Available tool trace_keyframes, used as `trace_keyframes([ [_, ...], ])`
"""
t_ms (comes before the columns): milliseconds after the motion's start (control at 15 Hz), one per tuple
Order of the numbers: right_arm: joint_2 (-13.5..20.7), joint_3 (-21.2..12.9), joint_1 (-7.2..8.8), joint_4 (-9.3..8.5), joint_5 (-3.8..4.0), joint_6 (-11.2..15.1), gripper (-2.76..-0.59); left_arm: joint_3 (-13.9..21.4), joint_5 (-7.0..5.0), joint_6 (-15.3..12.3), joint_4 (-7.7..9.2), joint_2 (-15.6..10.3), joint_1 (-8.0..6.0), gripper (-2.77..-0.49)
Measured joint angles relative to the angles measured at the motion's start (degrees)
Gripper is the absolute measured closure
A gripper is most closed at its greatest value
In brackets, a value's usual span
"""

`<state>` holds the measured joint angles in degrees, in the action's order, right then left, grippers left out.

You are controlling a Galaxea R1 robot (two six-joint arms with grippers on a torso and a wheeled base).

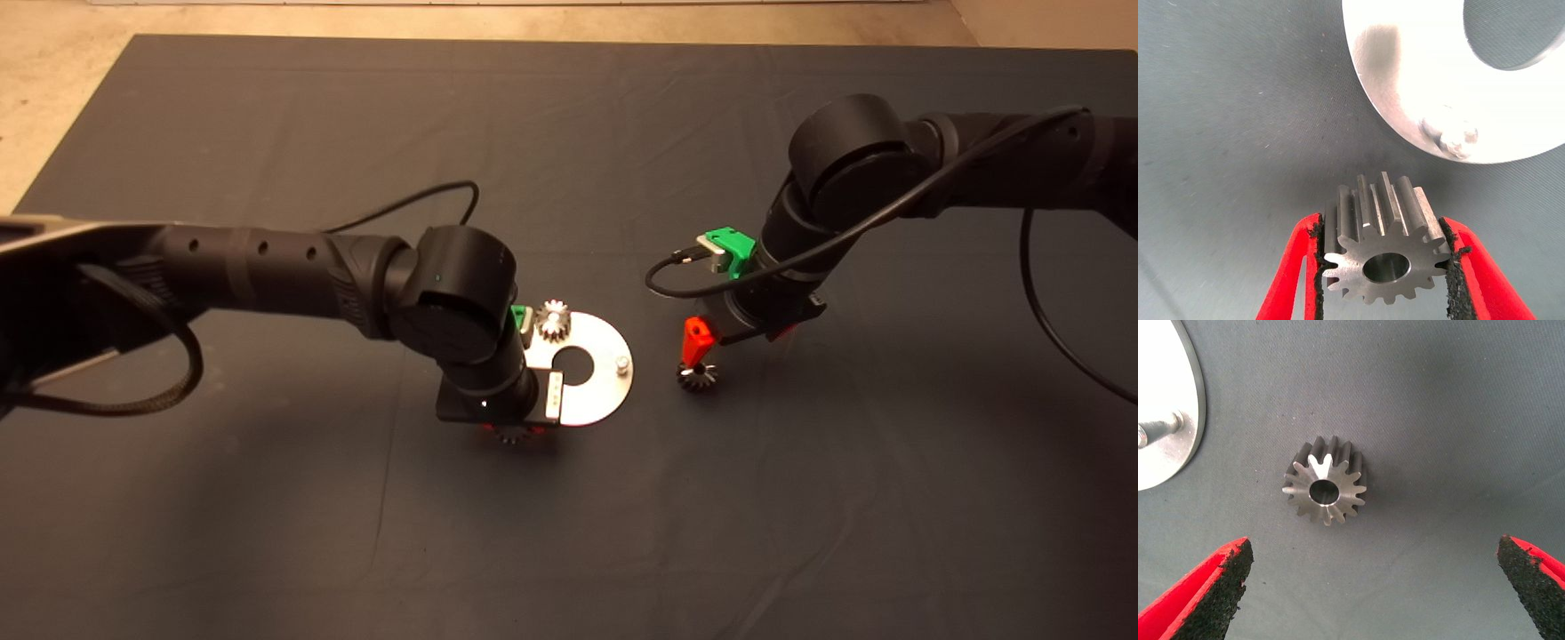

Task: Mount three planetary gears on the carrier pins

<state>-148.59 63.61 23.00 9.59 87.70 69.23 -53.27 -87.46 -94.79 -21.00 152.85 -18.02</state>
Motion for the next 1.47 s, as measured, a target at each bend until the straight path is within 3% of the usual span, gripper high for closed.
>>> trace_keyframes([
  [200, 0.0, 0.0, 0.01, 0.00, -0.02, 0.0, -2.73, 0.0, -0.02, 0.0, 1.76, 0.0, -1.29, -0.85],
  [467, 0.0, 0.0, 0.01, 0.00, -0.05, 0.0, -2.73, -1.6, -0.07, 0.8, 2.70, 1.2, -2.38, -0.84],
  [867, 0.2, 0.0, 0.01, 0.02, 0.00, 0.0, -2.73, -5.7, -0.02, 2.7, 5.08, 4.5, -2.67, -0.83],
  [1467, 0.2, 0.0, 0.01, 0.02, -0.02, 0.0, -2.73, -11.7, 0.00, 7.0, 5.30, 6.6, -2.67, -0.83],
])
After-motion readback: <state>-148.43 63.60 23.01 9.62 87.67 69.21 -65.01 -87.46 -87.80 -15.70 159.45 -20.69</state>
